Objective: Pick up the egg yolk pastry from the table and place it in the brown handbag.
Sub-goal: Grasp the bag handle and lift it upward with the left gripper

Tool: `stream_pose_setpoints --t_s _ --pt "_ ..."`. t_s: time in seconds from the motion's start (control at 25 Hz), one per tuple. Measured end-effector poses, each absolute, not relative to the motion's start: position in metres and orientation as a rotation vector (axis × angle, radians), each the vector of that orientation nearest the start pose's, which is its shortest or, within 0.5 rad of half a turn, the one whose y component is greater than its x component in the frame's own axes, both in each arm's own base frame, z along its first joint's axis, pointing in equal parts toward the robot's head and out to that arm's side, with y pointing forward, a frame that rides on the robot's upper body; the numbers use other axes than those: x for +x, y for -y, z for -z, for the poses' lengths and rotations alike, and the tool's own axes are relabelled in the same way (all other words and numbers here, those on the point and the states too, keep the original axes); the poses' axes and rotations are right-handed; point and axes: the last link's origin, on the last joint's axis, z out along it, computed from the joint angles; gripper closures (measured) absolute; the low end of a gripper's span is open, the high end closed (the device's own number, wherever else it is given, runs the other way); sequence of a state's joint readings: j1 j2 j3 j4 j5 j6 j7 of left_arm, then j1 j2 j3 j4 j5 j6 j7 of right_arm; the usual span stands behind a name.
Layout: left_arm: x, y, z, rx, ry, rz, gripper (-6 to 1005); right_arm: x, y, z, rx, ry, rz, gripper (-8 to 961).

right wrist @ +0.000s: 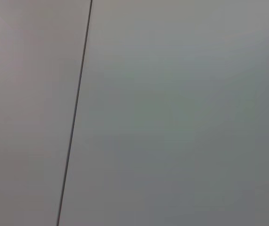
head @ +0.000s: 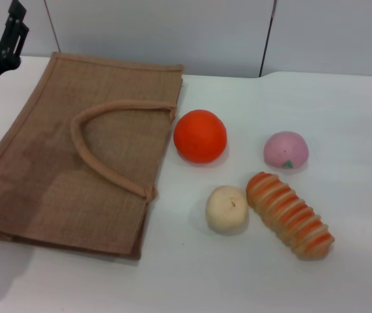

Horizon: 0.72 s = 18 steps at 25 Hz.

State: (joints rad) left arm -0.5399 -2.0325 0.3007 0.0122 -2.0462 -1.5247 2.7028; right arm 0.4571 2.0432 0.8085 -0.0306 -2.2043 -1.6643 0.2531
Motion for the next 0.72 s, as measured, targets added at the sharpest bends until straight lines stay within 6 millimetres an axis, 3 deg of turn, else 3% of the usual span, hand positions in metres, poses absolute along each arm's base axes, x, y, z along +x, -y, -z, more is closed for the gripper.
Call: stream_pose_setpoints --t_s 0.44,0.72 --pt "-0.299 -0.347 -0.054 -1.491 0.379 1.095 404 0.315 -0.308 -0.059 -1.441 -0.179 -0.947 65" --pt "-0.302 -0.350 -0.070 -1.533 0.558 1.292 410 0.316 -0.307 -0.059 -1.441 -0.180 -0.944 65"
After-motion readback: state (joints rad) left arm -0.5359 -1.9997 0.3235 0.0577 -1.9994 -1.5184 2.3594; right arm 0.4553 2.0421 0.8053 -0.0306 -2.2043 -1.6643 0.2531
